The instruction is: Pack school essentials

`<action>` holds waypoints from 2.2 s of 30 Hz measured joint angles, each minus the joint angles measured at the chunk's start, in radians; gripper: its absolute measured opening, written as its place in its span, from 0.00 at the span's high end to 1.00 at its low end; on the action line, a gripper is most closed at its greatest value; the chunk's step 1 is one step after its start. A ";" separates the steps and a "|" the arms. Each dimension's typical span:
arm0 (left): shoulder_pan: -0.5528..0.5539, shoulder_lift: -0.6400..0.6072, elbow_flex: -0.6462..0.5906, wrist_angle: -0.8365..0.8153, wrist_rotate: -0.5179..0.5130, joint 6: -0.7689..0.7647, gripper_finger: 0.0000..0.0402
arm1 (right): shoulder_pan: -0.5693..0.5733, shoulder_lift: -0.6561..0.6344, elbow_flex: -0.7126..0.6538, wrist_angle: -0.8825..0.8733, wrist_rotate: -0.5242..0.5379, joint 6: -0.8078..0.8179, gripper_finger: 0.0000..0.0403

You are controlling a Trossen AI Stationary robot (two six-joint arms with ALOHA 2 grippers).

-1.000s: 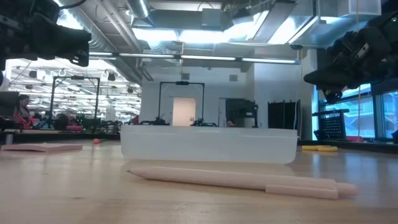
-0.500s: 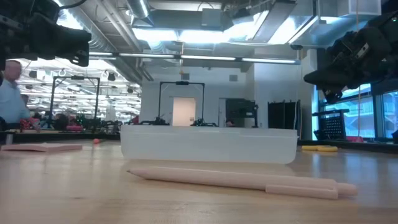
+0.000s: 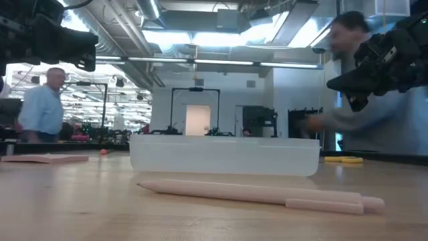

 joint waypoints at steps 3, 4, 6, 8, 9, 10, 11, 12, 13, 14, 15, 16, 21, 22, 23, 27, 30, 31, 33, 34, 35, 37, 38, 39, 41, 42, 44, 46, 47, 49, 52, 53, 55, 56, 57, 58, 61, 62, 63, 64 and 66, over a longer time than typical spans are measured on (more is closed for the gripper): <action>0.000 0.000 0.000 0.000 0.000 0.001 0.93 | 0.000 0.000 0.000 0.000 0.000 -0.013 0.96; 0.000 0.000 0.000 0.001 -0.003 0.001 0.93 | 0.000 0.000 0.000 0.000 -0.001 -0.021 0.96; 0.000 0.000 0.000 0.009 -0.033 0.002 0.93 | 0.000 0.000 0.000 0.002 -0.001 -0.025 0.96; 0.003 0.001 0.016 0.010 -0.118 -0.007 0.93 | 0.000 0.000 0.000 0.013 -0.001 -0.042 0.96; 0.003 0.001 0.034 0.009 -0.146 -0.016 0.93 | 0.000 0.000 0.000 0.022 -0.005 -0.055 0.96; 0.003 0.003 0.057 0.012 -0.162 -0.025 0.93 | 0.000 0.000 0.000 0.031 -0.019 -0.073 0.96; 0.003 0.012 0.083 0.011 -0.170 -0.027 0.93 | 0.000 0.000 0.000 0.041 -0.042 -0.084 0.96; 0.003 0.021 0.110 -0.002 -0.174 -0.026 0.93 | 0.000 0.000 0.000 0.054 -0.064 -0.101 0.96; 0.003 0.032 0.142 -0.025 -0.176 -0.020 0.93 | 0.000 0.000 0.000 0.072 -0.088 -0.109 0.96; 0.003 0.047 0.177 -0.048 -0.176 -0.015 0.93 | 0.000 0.000 0.000 0.094 -0.114 -0.115 0.96; 0.003 0.063 0.216 -0.076 -0.179 -0.014 0.93 | 0.000 0.000 0.000 0.120 -0.138 -0.121 0.96; 0.003 0.084 0.256 -0.106 -0.184 -0.015 0.93 | 0.000 0.000 0.000 0.149 -0.161 -0.127 0.96; 0.003 0.250 0.432 -0.271 -0.213 -0.057 0.93 | 0.000 0.000 0.065 0.153 -0.236 -0.148 0.96; 0.002 0.293 0.468 -0.292 -0.213 -0.060 0.93 | 0.000 0.000 0.092 0.124 -0.243 -0.162 0.96; 0.002 0.337 0.502 -0.319 -0.213 -0.060 0.93 | 0.000 0.002 0.124 0.088 -0.245 -0.180 0.96; 0.002 0.523 0.637 -0.420 -0.213 -0.077 0.93 | 0.000 0.020 0.282 -0.107 -0.245 -0.240 0.96; 0.002 0.654 0.742 -0.541 -0.213 -0.123 0.93 | 0.001 0.061 0.409 -0.285 -0.214 -0.262 0.96; 0.002 0.697 0.775 -0.588 -0.213 -0.149 0.93 | 0.000 0.080 0.451 -0.340 -0.198 -0.262 0.96; 0.002 0.775 0.838 -0.688 -0.213 -0.214 0.93 | 0.000 0.120 0.527 -0.437 -0.174 -0.263 0.96; 0.002 0.809 0.865 -0.734 -0.212 -0.245 0.93 | 0.000 0.141 0.561 -0.480 -0.164 -0.264 0.96; 0.001 0.840 0.894 -0.776 -0.212 -0.276 0.93 | 0.000 0.165 0.595 -0.519 -0.156 -0.265 0.96; -0.005 0.896 0.941 -0.848 -0.212 -0.331 0.93 | 0.000 0.210 0.652 -0.591 -0.150 -0.263 0.96; -0.010 0.923 0.962 -0.887 -0.212 -0.354 0.93 | 0.001 0.234 0.680 -0.627 -0.150 -0.263 0.96; -0.016 0.947 0.981 -0.920 -0.209 -0.378 0.93 | 0.001 0.259 0.704 -0.659 -0.150 -0.261 0.96; -0.031 0.990 1.019 -0.980 -0.201 -0.437 0.93 | 0.001 0.305 0.743 -0.721 -0.149 -0.246 0.96; -0.039 1.006 1.034 -1.011 -0.201 -0.475 0.93 | 0.001 0.327 0.761 -0.747 -0.149 -0.231 0.96; -0.053 1.034 1.050 -1.068 -0.201 -0.558 0.93 | 0.001 0.366 0.791 -0.792 -0.148 -0.214 0.96; -0.063 1.052 1.054 -1.102 -0.200 -0.640 0.93 | 0.001 0.404 0.811 -0.840 -0.148 -0.210 0.96; -0.068 1.058 1.054 -1.120 -0.200 -0.674 0.93 | 0.001 0.421 0.821 -0.864 -0.148 -0.209 0.96; -0.074 1.067 1.049 -1.138 -0.188 -0.735 0.93 | 0.001 0.453 0.837 -0.916 -0.148 -0.202 0.96; -0.075 1.072 1.039 -1.129 -0.178 -0.766 0.93 | 0.003 0.494 0.845 -0.962 -0.148 -0.148 0.96; -0.075 1.072 1.039 -1.117 -0.179 -0.767 0.93 | 0.005 0.504 0.845 -0.967 -0.147 -0.132 0.96; -0.075 1.072 1.039 -1.084 -0.179 -0.771 0.93 | 0.010 0.519 0.845 -0.965 -0.148 -0.136 0.96; -0.075 1.072 1.039 -1.062 -0.179 -0.780 0.93 | 0.013 0.522 0.845 -0.965 -0.148 -0.150 0.96; -0.075 1.072 1.039 -1.043 -0.179 -0.793 0.93 | 0.015 0.523 0.845 -0.963 -0.148 -0.155 0.96; -0.075 1.071 1.039 -1.031 -0.179 -0.794 0.93 | 0.018 0.522 0.845 -0.961 -0.148 -0.157 0.96; -0.074 1.071 1.039 -0.997 -0.190 -0.782 0.93 | 0.026 0.520 0.845 -0.956 -0.148 -0.164 0.96; -0.074 1.071 1.039 -0.997 -0.202 -0.781 0.93 | 0.027 0.518 0.845 -0.956 -0.148 -0.176 0.96; -0.074 1.071 1.039 -1.001 -0.209 -0.785 0.93 | 0.030 0.518 0.846 -0.954 -0.148 -0.181 0.96; -0.074 1.071 1.039 -1.005 -0.212 -0.790 0.93 | 0.031 0.517 0.846 -0.952 -0.148 -0.184 0.96; -0.074 1.071 1.038 -1.012 -0.212 -0.814 0.94 | 0.031 0.518 0.846 -0.943 -0.148 -0.184 0.96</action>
